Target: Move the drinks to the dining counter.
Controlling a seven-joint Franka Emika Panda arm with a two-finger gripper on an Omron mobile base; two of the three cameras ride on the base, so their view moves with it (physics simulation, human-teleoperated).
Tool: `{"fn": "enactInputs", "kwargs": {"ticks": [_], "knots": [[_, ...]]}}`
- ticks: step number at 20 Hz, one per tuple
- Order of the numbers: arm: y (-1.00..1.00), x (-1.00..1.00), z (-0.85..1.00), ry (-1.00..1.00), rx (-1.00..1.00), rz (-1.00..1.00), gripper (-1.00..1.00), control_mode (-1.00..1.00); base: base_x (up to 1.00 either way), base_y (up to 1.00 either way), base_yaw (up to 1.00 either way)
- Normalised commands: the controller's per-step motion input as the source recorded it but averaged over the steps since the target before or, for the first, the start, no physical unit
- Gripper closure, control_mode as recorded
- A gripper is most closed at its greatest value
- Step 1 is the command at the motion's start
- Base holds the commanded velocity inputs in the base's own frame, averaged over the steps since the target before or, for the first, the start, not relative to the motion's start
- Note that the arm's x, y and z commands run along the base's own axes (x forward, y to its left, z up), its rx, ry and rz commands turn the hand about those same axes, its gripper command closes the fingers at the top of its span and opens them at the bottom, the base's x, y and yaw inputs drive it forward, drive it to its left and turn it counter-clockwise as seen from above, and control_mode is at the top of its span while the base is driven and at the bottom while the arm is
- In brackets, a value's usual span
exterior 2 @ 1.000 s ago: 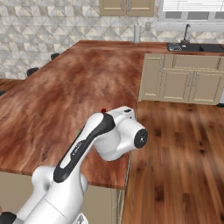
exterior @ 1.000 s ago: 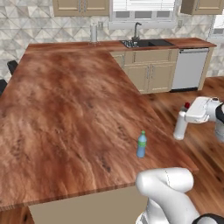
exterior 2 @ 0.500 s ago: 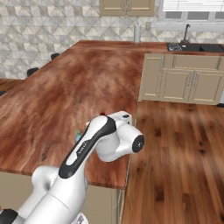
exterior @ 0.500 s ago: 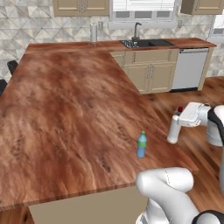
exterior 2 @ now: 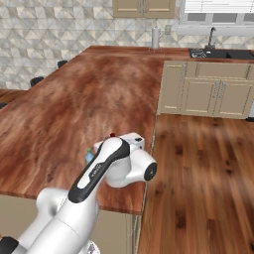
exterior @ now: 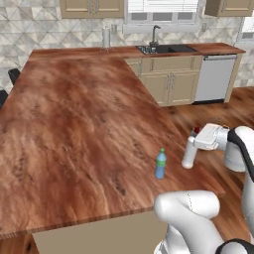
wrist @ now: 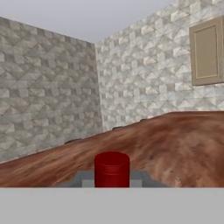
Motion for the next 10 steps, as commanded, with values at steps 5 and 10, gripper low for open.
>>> {"fn": "enactInputs", "kwargs": {"ticks": [5, 10], "knots": [[0.15, 0.24, -0.22, -0.01, 0.06, 0.00, 1.00, -1.00, 0.00, 0.00, 0.00], [0.01, 0.37, -0.24, 0.00, 0.01, 0.00, 1.00, -1.00, 0.00, 0.00, 0.00]]}}
